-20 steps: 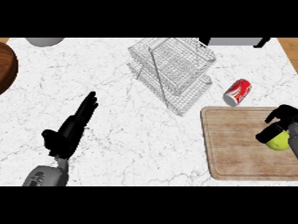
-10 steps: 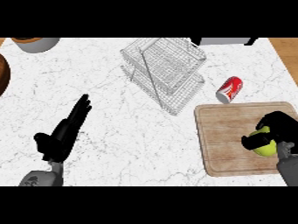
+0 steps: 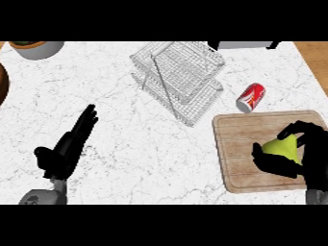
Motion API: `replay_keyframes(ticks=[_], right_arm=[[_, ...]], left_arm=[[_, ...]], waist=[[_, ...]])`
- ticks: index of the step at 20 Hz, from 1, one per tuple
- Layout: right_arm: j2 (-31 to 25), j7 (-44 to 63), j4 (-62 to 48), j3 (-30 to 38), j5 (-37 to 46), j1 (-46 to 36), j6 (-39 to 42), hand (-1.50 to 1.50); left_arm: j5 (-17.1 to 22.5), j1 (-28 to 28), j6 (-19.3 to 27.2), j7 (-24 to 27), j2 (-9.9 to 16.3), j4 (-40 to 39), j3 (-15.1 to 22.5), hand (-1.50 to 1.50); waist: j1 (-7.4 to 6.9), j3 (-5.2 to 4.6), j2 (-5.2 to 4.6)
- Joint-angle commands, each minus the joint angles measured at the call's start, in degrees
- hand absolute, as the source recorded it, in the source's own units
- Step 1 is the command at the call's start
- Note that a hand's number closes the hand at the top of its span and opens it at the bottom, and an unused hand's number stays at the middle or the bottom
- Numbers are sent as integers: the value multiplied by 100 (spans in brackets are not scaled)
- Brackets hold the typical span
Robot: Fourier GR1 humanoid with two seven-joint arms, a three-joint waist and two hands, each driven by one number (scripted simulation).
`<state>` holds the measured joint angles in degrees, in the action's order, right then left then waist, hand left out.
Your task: Pick the pear from the cutting board and place it in the tiered basket
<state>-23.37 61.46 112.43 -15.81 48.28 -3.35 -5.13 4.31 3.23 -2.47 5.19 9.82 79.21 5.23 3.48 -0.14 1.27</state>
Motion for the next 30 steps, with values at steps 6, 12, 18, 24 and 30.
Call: replay_keyframes(ticks=[6, 12, 18, 24, 30], right_arm=[[870, 1654, 2226, -622, 1798, -591, 989, 150], [1577, 1798, 790, 395, 1600, -3031, 1707, 150], [2055, 1485, -978, 1190, 1614, -4517, 1585, 150], [2105, 828, -2840, 2183, 1451, -5767, 1243, 150], [2151, 81, -4973, 2688, 1466, -6543, 384, 150]], left_arm=[[-8, 117, -206, -103, 80, 177, 26, 0], [-92, 6, -186, -7, -112, 146, 212, 0], [-148, 199, -264, 24, -144, -2, 273, 0], [-326, 252, -9, 20, -327, -98, 317, 0], [-76, 441, -378, 4, -115, -174, 96, 0]], waist=[[-315, 3, -97], [-473, -6, -118], [-517, -3, -150], [-539, 6, -168], [-589, 7, -196]])
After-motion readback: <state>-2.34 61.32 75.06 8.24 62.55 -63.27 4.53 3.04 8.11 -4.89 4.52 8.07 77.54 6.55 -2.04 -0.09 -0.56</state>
